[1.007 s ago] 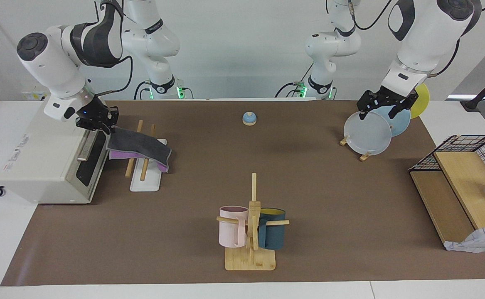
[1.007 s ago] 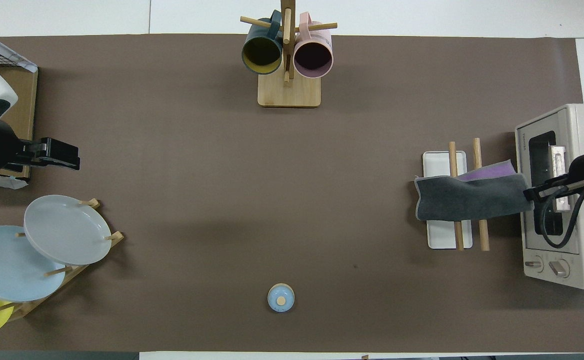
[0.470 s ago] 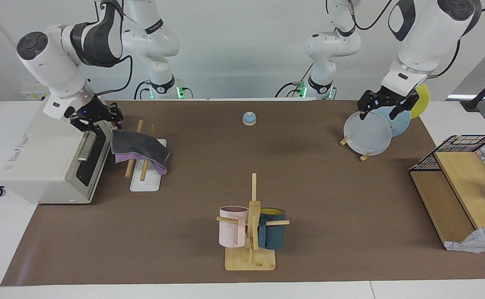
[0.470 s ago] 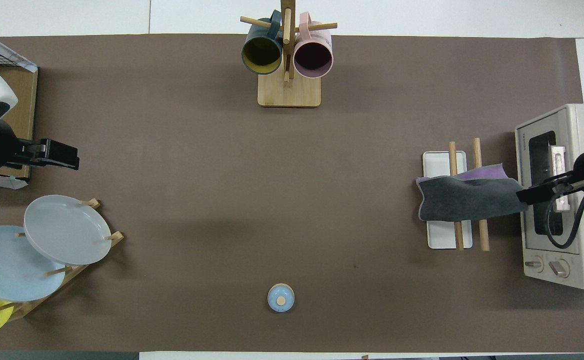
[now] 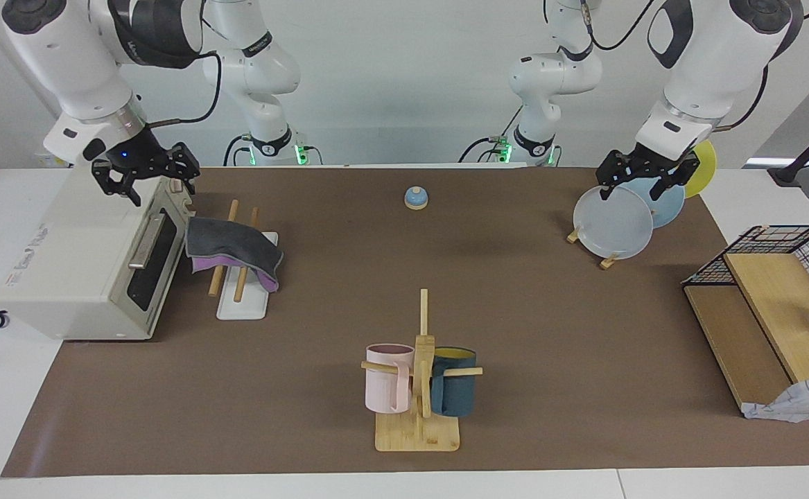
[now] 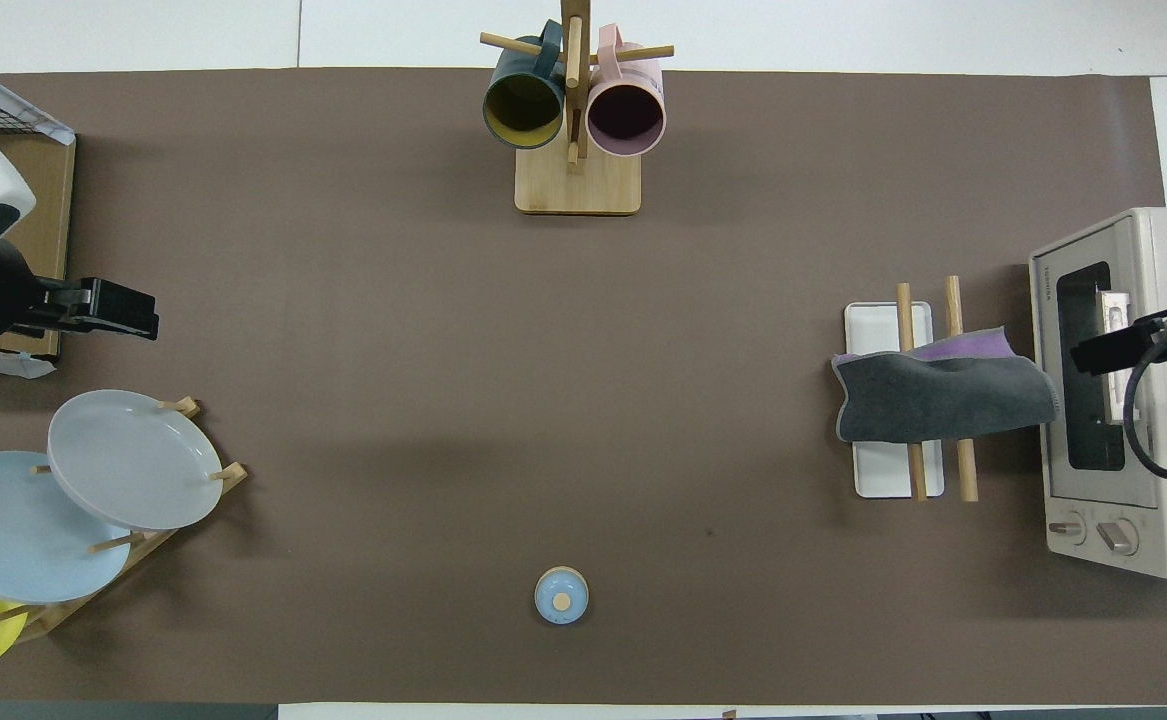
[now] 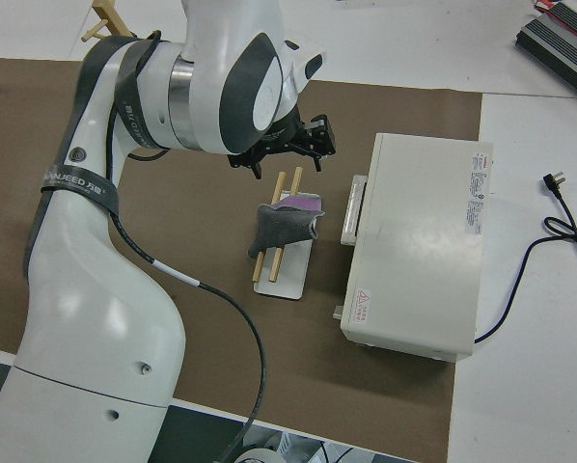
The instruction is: Fold towel and hang on rack
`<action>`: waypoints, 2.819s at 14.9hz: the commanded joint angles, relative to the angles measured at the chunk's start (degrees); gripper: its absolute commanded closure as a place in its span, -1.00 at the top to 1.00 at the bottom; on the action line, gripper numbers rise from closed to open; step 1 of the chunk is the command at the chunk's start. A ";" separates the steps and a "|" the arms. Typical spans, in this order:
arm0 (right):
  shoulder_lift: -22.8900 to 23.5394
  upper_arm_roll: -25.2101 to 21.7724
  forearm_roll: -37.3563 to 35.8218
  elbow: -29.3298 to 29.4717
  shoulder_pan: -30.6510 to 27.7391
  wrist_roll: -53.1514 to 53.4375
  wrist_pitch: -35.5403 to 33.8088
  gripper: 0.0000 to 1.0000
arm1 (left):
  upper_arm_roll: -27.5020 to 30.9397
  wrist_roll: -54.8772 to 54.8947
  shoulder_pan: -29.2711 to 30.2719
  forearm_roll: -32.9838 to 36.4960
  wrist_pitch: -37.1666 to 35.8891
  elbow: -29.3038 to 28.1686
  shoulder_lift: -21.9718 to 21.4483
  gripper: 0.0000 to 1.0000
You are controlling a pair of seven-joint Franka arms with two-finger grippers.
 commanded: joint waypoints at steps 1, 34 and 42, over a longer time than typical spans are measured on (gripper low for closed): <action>3.35 0.23 -1.80 4.26 0.53 7.51 -2.56 1.00 | 0.58 0.63 -0.21 -0.55 1.83 -1.56 -1.28 1.00; 3.52 0.14 3.47 4.34 0.71 10.15 -1.95 1.00 | 0.58 0.54 -0.04 -0.55 1.13 -1.65 -1.37 1.00; 3.35 0.14 2.33 4.25 0.53 10.16 -1.77 1.00 | 0.58 0.54 -0.04 -0.55 1.13 -1.65 -1.37 1.00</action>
